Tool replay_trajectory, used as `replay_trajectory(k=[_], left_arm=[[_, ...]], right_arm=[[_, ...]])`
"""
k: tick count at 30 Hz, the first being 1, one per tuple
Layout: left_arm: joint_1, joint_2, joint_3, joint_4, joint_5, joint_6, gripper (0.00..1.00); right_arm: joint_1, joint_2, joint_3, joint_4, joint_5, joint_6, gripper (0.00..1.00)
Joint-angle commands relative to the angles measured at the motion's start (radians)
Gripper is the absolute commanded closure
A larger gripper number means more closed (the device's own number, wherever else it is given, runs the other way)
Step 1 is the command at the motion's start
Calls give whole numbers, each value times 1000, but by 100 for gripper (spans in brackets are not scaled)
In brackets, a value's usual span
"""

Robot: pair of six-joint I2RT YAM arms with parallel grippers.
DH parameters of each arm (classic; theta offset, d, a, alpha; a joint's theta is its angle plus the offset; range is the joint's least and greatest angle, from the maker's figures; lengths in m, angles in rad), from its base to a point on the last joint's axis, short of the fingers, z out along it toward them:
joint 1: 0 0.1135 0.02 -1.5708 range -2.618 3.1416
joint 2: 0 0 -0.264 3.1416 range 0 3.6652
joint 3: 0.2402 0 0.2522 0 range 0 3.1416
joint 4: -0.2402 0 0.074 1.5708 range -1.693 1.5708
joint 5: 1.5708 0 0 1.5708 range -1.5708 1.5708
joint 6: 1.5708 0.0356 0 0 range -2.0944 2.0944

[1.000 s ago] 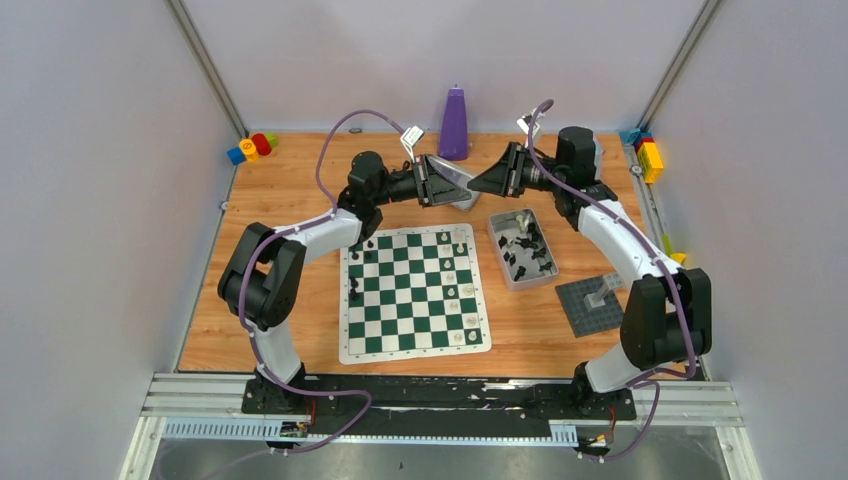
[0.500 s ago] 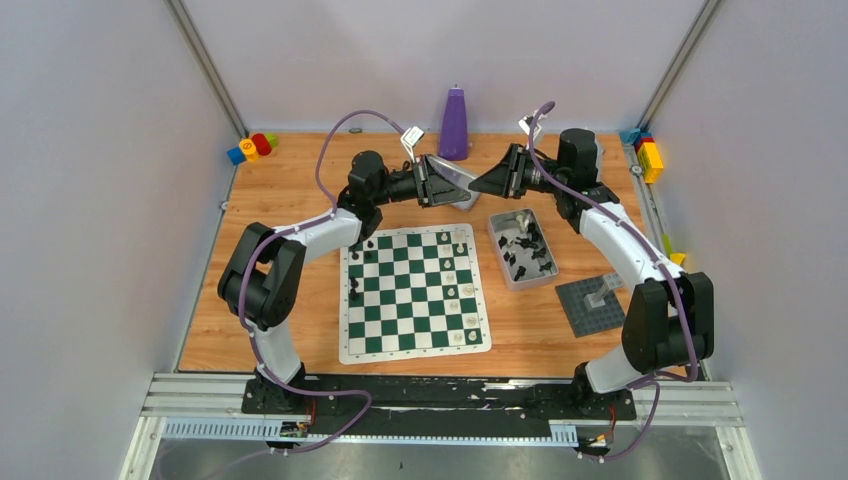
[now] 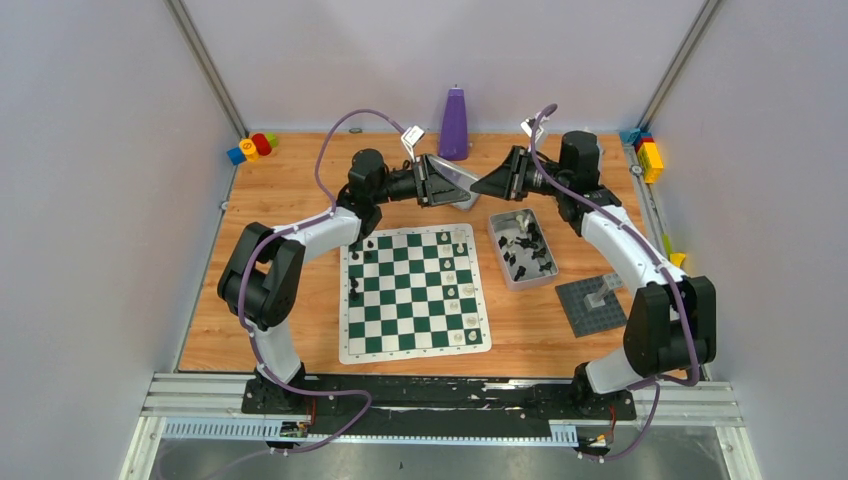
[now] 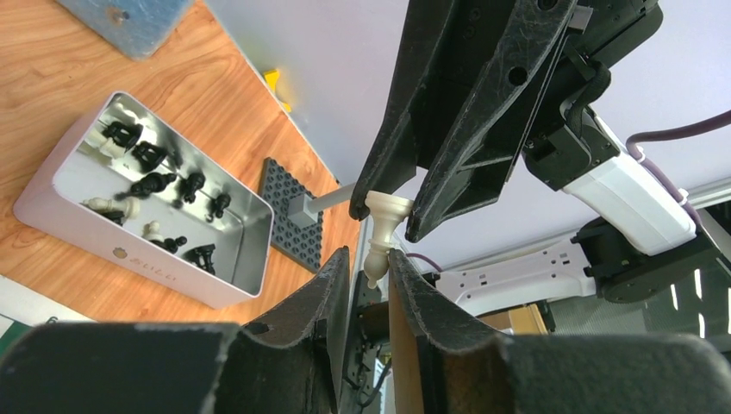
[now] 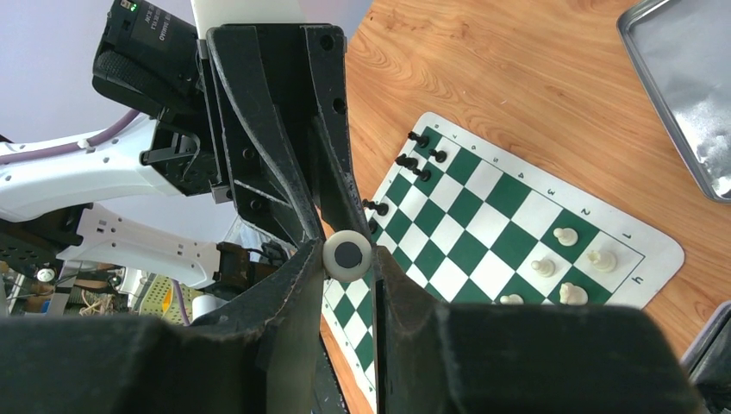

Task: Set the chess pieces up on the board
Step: Place the chess piece on the chessboard.

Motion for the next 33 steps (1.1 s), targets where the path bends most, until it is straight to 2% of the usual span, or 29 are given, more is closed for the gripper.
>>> replay_trajectory(k=[1, 14, 23, 33], left_arm=[[7, -50, 40, 26, -6, 19, 69], [7, -42, 50, 28, -7, -6, 77], [4, -32, 49, 46, -7, -36, 65], [-9, -31, 39, 37, -7, -33, 62]], right_arm=[[-6, -44, -9, 27, 3, -22, 78], [-9, -38, -8, 33, 10, -13, 79], [-8, -19, 5, 50, 12, 21, 80], [-15, -1, 29, 57, 7, 44, 81]])
